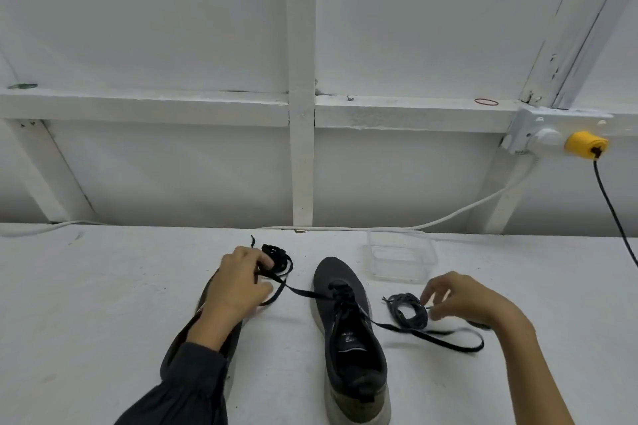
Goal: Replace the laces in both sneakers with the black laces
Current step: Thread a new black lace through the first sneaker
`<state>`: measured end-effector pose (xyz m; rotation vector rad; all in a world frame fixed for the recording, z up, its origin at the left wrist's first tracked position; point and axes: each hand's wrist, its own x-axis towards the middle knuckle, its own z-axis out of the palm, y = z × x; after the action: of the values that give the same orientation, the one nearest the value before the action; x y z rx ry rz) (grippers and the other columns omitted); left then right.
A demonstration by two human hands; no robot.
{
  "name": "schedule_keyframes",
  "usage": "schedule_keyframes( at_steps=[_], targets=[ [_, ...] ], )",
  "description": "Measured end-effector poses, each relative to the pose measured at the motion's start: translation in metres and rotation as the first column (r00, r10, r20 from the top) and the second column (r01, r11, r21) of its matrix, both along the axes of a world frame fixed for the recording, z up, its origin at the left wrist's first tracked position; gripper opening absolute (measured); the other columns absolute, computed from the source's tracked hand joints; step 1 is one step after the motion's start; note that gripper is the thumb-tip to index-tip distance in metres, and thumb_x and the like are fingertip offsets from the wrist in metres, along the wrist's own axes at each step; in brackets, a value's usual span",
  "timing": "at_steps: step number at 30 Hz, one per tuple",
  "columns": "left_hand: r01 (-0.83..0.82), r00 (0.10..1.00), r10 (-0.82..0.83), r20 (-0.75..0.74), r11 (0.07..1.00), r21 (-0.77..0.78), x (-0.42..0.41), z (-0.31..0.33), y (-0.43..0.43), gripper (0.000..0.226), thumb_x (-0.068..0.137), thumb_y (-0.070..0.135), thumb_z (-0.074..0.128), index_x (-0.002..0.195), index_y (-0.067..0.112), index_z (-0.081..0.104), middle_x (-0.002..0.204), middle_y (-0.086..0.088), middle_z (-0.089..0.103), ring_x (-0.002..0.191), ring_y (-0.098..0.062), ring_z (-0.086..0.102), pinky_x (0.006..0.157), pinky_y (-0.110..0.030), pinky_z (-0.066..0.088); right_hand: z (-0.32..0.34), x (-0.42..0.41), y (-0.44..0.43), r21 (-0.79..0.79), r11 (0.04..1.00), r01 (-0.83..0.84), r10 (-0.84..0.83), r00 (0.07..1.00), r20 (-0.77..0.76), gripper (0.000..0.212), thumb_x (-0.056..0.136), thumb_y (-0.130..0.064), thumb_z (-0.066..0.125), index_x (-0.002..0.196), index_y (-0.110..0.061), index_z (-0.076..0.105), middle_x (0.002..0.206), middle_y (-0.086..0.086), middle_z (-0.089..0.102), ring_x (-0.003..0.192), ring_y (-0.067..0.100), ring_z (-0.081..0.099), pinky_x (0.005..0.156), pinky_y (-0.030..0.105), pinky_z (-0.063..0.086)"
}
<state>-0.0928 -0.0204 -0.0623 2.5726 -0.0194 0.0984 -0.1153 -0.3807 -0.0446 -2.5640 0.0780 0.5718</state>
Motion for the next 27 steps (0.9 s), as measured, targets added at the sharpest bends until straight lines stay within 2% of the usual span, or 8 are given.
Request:
schedule_keyframes(
  at_steps=[3,5,7,11,14,18,21,27],
  targets=[
    [0.299,0.953,-0.302,-0.033,0.952,-0.071,-0.003,-0.005,-0.017,0.052,0.070,0.036,0.057,0.121,0.030,0.059,0.128,0.011,0.048,0.123,-0.009,0.040,0.104,-0.022,0.033,-0.003,0.001,0.022,0.138,0.981,-0.137,0.127,0.989,0.076,0.026,0.083,-0.019,0.073,0.107,-0.027,0.069,0.106,-0.016,0.062,0.102,0.006,0.059,0.075,0.013,0.046],
    [0.473,0.871,-0.488,-0.061,0.864,-0.174,-0.009,-0.011,-0.035,0.055,0.075,0.047,0.049,0.126,0.027,0.058,0.131,0.013,0.048,0.126,-0.003,0.039,0.105,-0.011,0.025,-0.005,0.000,0.042,0.296,0.930,-0.217,0.204,0.976,0.077,0.025,0.087,-0.019,0.070,0.111,-0.025,0.070,0.109,-0.015,0.066,0.105,0.005,0.061,0.085,0.016,0.049],
    [0.566,0.810,-0.583,-0.061,0.805,-0.176,-0.015,-0.018,-0.052,0.048,0.087,0.045,0.046,0.129,0.025,0.058,0.133,0.013,0.051,0.125,-0.002,0.043,0.106,-0.014,0.029,-0.011,0.000,0.059,0.367,0.891,-0.267,0.257,0.963,0.077,0.019,0.089,-0.024,0.068,0.108,-0.025,0.071,0.104,-0.013,0.070,0.099,0.003,0.064,0.083,0.017,0.049],
    [0.529,0.848,-0.530,0.023,0.840,-0.123,-0.019,-0.027,-0.065,0.038,0.092,0.043,0.043,0.117,0.023,0.064,0.120,0.012,0.061,0.112,-0.003,0.052,0.099,-0.027,0.040,-0.019,0.000,0.071,0.439,0.865,-0.242,0.202,0.970,0.137,0.005,0.088,-0.020,0.070,0.093,-0.019,0.071,0.087,-0.009,0.071,0.079,0.000,0.062,0.067,0.010,0.043],
    [0.487,0.873,-0.472,0.117,0.854,-0.184,-0.021,-0.025,-0.062,0.028,0.091,0.042,0.052,0.104,0.024,0.069,0.103,0.015,0.067,0.099,0.001,0.057,0.088,-0.021,0.044,-0.018,-0.001,0.071,0.493,0.832,-0.254,0.199,0.967,0.161,0.004,0.089,-0.012,0.067,0.086,-0.012,0.070,0.079,-0.004,0.069,0.069,0.000,0.060,0.066,0.013,0.044],
    [0.465,0.884,-0.439,0.160,0.856,-0.224,-0.026,-0.021,-0.057,0.011,0.093,0.027,0.062,0.093,0.022,0.072,0.084,0.020,0.065,0.083,0.006,0.057,0.071,-0.007,0.037,-0.018,-0.001,0.069,0.557,0.798,-0.230,0.179,0.973,0.146,0.013,0.092,-0.008,0.062,0.080,-0.009,0.066,0.068,0.002,0.065,0.060,0.006,0.057,0.060,0.014,0.042],
    [0.401,0.916,-0.387,0.105,0.874,-0.276,-0.032,-0.026,-0.050,0.011,0.092,0.024,0.063,0.083,0.025,0.070,0.081,0.016,0.068,0.086,0.001,0.060,0.071,-0.009,0.039,-0.020,0.000,0.059,0.549,0.811,-0.201,0.174,0.979,0.102,0.015,0.093,-0.009,0.062,0.079,-0.009,0.065,0.056,0.001,0.057,0.046,0.007,0.047,0.049,0.016,0.034],
    [0.359,0.931,-0.359,0.059,0.877,-0.319,-0.043,-0.033,-0.042,0.015,0.092,0.023,0.064,0.078,0.022,0.068,0.080,0.020,0.068,0.084,0.000,0.062,0.075,-0.010,0.041,-0.031,-0.001,0.035,0.609,0.776,-0.165,0.186,0.982,0.029,0.009,0.081,-0.017,0.066,0.074,-0.015,0.070,0.055,0.002,0.048,0.049,0.011,0.040,0.047,0.020,0.029]
  ],
)
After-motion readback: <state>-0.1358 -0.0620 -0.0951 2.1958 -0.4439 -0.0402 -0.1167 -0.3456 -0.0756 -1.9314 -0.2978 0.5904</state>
